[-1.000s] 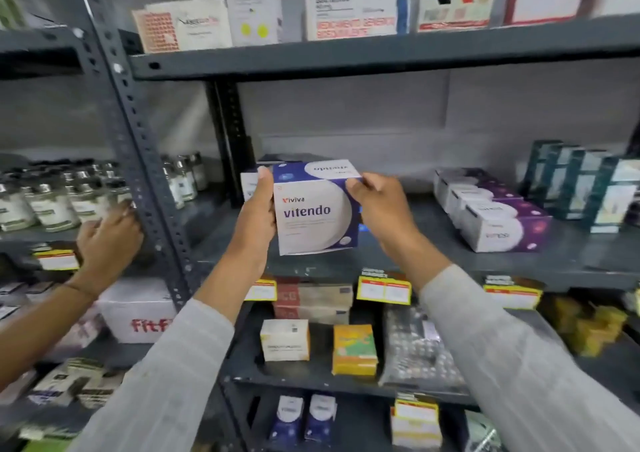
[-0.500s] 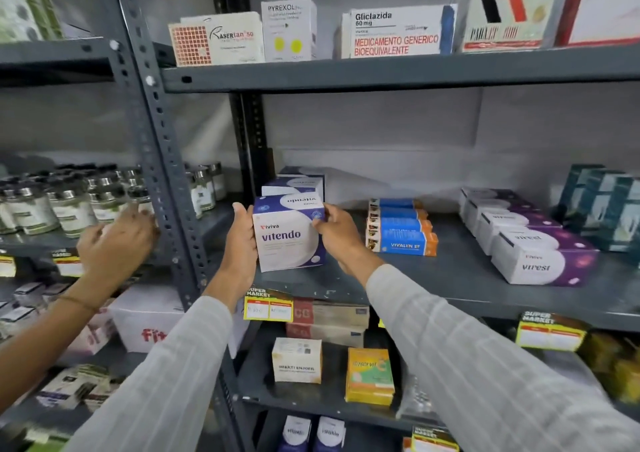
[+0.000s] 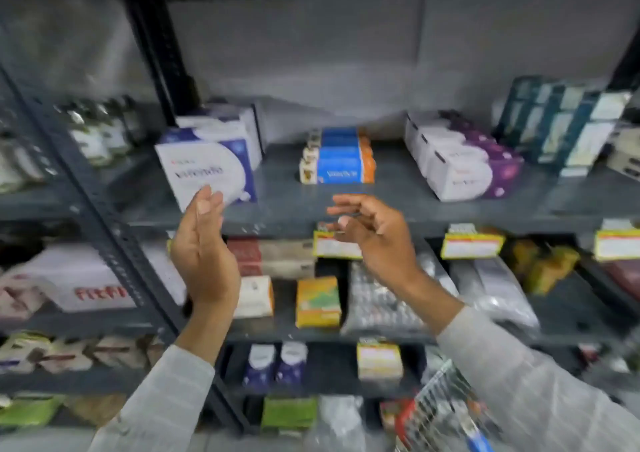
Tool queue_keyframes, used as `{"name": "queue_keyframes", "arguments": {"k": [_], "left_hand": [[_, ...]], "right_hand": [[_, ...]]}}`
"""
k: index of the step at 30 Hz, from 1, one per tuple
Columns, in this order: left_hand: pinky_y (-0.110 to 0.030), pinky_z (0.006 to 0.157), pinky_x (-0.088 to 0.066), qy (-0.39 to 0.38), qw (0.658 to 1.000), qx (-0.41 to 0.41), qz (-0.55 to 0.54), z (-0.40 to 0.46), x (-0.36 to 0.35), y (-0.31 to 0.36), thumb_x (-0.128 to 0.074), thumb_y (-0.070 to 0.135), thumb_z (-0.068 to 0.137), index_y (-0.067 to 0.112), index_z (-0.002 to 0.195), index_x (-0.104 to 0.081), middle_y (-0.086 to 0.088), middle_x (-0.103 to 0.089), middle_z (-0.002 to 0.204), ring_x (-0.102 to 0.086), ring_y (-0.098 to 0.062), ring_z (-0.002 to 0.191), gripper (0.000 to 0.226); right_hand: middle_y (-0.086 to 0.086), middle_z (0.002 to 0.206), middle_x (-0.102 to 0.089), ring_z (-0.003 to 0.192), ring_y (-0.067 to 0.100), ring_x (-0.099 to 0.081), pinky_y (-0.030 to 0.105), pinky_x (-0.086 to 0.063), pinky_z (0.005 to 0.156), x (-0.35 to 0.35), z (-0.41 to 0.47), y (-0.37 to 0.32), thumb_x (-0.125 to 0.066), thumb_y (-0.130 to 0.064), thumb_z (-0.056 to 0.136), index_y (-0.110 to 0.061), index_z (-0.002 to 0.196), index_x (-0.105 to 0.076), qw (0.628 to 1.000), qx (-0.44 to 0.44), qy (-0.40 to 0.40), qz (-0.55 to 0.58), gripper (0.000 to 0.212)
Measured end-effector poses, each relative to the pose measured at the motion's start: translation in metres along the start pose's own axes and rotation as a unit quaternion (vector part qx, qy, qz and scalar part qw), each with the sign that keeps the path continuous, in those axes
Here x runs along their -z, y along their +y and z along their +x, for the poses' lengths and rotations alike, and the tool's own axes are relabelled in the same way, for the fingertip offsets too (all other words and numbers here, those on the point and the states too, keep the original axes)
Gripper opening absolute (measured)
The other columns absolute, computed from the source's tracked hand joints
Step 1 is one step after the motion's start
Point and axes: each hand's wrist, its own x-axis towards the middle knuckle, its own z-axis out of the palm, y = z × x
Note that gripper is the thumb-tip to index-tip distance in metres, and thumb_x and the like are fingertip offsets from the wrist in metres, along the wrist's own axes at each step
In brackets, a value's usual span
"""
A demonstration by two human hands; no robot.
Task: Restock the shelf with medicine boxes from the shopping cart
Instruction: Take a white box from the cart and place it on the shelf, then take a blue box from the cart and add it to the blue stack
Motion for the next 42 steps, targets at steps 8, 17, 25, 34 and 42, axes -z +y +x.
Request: {"name": "queue_keyframes", "arguments": {"k": [8, 17, 25, 34, 42], "left_hand": [[-0.023, 0.102, -0.049, -0.354, 0.901, 0.042, 0.248, -0.211, -0.05, -0.117, -0.051, 0.034, 0.104, 0.019, 0.133, -0.068, 0.002, -0.072, 0.133, -0.066, -0.007, 0.122, 0.038], [-0.037, 0.094, -0.054, -0.658, 0.594, 0.086, 0.455, -0.385, -0.05, -0.233, -0.039, 0.035, 0.105, 0.024, 0.132, -0.062, 0.0, -0.069, 0.137, -0.062, -0.027, 0.127, 0.037], [-0.04, 0.099, -0.055, -0.659, 0.544, 0.041, 0.519, -0.437, -0.042, -0.295, -0.037, 0.047, 0.099, 0.025, 0.134, -0.061, 0.0, -0.074, 0.131, -0.067, -0.026, 0.124, 0.047], [-0.036, 0.099, -0.054, -0.628, 0.582, 0.027, 0.516, -0.443, -0.038, -0.309, -0.053, 0.039, 0.096, 0.027, 0.142, -0.059, 0.005, -0.071, 0.137, -0.06, -0.019, 0.135, 0.049], [-0.036, 0.106, -0.051, -0.608, 0.606, 0.012, 0.513, -0.447, -0.032, -0.315, -0.056, 0.037, 0.094, 0.024, 0.14, -0.061, 0.006, -0.071, 0.138, -0.057, -0.02, 0.139, 0.048]], "right_hand": [[0.017, 0.09, -0.076, 0.075, 0.015, -0.075, 0.03, -0.062, 0.07, 0.164, -0.118, 0.109, -0.066, 0.001, 0.097, -0.005, 0.101, -0.076, 0.979, -0.155, 0.027, -0.132, 0.012], [0.014, 0.093, -0.077, 0.082, 0.029, -0.072, 0.045, -0.058, 0.084, 0.275, -0.273, 0.278, -0.064, 0.011, 0.088, -0.01, 0.092, -0.079, 0.855, -0.412, -0.041, -0.313, 0.026], [0.014, 0.121, -0.076, 0.112, 0.034, -0.071, 0.037, -0.057, 0.096, 0.299, -0.361, 0.396, -0.07, -0.016, 0.088, -0.016, 0.124, -0.074, 0.742, -0.519, -0.126, -0.405, 0.036], [0.013, 0.114, -0.073, 0.095, 0.029, -0.072, 0.045, -0.064, 0.08, 0.292, -0.378, 0.484, -0.066, -0.015, 0.087, -0.009, 0.127, -0.062, 0.755, -0.481, -0.077, -0.439, 0.041], [0.016, 0.106, -0.077, 0.086, 0.031, -0.074, 0.044, -0.065, 0.073, 0.287, -0.383, 0.499, -0.062, -0.011, 0.088, -0.005, 0.118, -0.064, 0.758, -0.438, -0.069, -0.478, 0.03]]}}
